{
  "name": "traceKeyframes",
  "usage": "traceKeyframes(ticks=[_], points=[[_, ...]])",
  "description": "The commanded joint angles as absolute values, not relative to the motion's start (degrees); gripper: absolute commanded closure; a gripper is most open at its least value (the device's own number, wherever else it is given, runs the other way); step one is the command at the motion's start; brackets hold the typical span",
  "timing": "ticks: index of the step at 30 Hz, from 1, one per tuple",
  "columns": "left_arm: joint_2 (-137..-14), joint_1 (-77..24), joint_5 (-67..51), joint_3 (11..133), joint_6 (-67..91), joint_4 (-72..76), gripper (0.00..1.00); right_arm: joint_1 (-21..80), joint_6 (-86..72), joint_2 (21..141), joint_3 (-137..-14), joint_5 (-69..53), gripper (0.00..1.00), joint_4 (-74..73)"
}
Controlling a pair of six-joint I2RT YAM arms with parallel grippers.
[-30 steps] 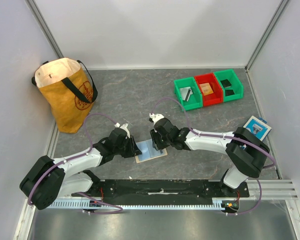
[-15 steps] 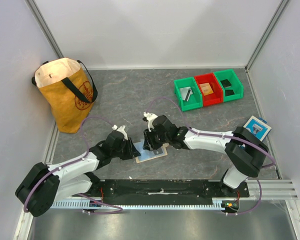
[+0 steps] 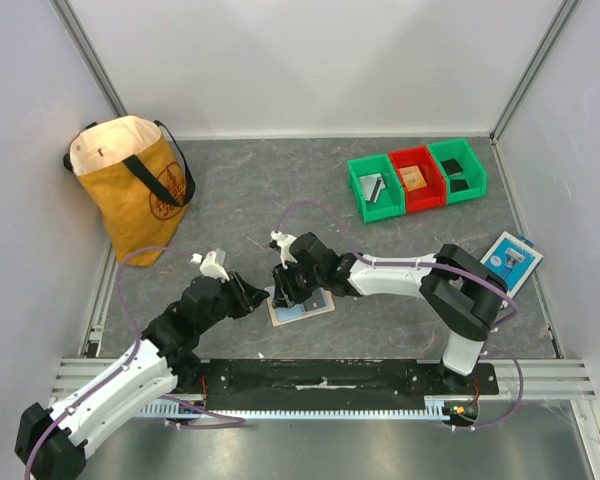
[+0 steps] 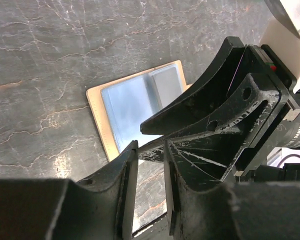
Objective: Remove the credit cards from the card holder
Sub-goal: Remove the credit card from the card holder.
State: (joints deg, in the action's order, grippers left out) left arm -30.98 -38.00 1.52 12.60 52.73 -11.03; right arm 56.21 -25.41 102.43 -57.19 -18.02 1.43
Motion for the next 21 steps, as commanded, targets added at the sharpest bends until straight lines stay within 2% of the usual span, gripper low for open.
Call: traceKeyframes(ticks=[1,8,15,21], points=[[-31.0,-38.1,1.9,14.7,53.9,-11.2,0.66,56.1,-23.0,98.2,-59.9,-13.9,0.57,0.2],[-47.2,-38.1,-5.5,21.3,49.1,-5.1,0.64,53.1,-22.5,92.5,-55.4,2.3,0.50,-9.4],[-61.9,-38.2,-7.6,25.7,44.4,-5.1,0.63,52.8,-23.9,91.8,-52.7,6.3,0.45,-11.1],[-66.5,-38.1,-6.1,25.8,41.9,-6.7,0.62,52.8,-24.3,94.3,-52.9,5.5,0.45,-11.3]])
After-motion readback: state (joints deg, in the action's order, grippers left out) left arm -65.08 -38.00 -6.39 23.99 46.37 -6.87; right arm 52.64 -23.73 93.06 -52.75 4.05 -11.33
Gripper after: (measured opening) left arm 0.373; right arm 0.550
